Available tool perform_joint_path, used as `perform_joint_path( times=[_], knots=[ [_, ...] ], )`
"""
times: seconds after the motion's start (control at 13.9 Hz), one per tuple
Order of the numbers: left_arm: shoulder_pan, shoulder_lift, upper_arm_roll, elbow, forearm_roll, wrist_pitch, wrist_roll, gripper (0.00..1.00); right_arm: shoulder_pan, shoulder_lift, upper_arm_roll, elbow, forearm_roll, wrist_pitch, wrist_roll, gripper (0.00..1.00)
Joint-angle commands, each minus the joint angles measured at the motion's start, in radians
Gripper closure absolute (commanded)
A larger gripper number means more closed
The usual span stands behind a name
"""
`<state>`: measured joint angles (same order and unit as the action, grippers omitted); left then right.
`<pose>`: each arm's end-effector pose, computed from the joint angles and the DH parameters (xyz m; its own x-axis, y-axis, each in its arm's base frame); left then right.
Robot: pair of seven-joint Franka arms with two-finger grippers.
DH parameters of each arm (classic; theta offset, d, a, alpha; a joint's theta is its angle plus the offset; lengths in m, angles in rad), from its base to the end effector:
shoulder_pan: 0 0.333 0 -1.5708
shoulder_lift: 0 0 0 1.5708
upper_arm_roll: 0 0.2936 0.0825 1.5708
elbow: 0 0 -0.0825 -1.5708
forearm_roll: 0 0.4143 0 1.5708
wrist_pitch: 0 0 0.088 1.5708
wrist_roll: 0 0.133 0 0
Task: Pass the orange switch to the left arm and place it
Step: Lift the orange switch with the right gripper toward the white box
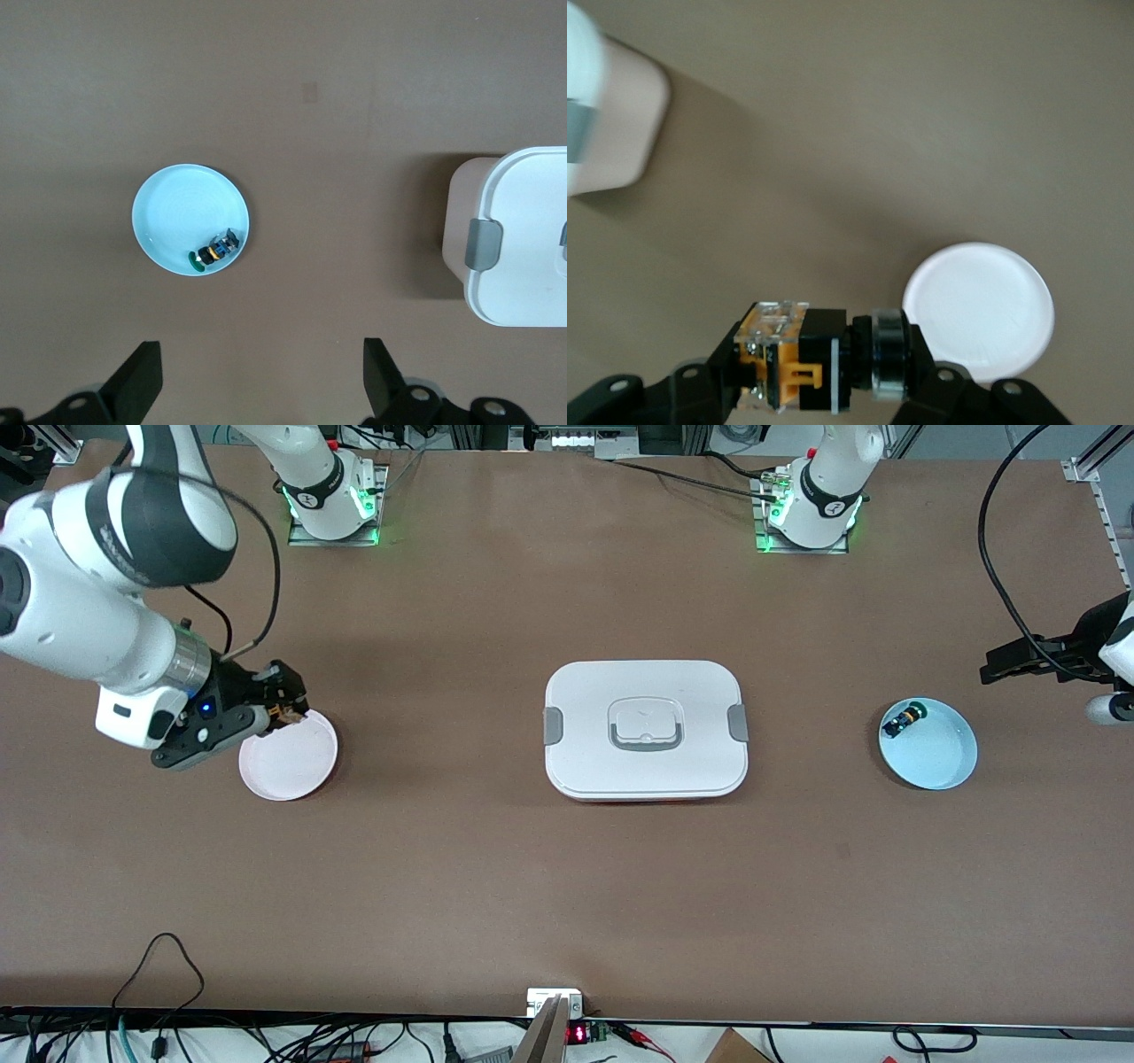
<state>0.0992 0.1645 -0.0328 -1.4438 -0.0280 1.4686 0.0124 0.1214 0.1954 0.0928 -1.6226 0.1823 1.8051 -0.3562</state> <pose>0.6140 0.0382 0.5322 0.9891 0.0502 -0.1387 0.0555 -0.9978 0.0351 0.6282 0.1535 0.4521 0.8665 0.4965 0.0519 0.4968 -0.8475 -0.1871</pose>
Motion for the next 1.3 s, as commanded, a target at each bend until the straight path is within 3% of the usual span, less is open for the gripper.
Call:
perform_joint_path(
  times=[0.0,0.14,0.29,0.58,0.79,1.23],
  knots=[
    [0.010,-0.008,0.010,-0.003,-0.033,-0.016,0.006,0.00,-0.005,-0.017,0.034,0.049,0.127,-0.004,-0.151,0.80],
    [0.022,-0.007,0.017,0.000,-0.082,-0.042,0.006,0.00,-0.003,-0.027,0.059,0.053,0.205,0.074,-0.342,0.80],
    [0.028,-0.007,0.054,-0.004,-0.165,-0.053,0.015,0.00,-0.005,-0.027,0.074,0.055,0.345,0.097,-0.520,0.80],
    [0.045,0.015,0.125,-0.041,-0.439,-0.105,0.040,0.00,0.021,0.024,0.076,0.049,0.602,0.147,-0.853,0.80],
    [0.065,0.035,0.129,-0.062,-0.606,-0.160,0.050,0.00,0.027,0.070,0.077,0.049,0.803,0.139,-1.137,0.80],
    [0.065,0.079,0.132,-0.312,-1.105,-0.156,0.161,0.00,0.081,0.208,0.077,0.049,1.296,0.116,-1.590,0.80]
  ],
)
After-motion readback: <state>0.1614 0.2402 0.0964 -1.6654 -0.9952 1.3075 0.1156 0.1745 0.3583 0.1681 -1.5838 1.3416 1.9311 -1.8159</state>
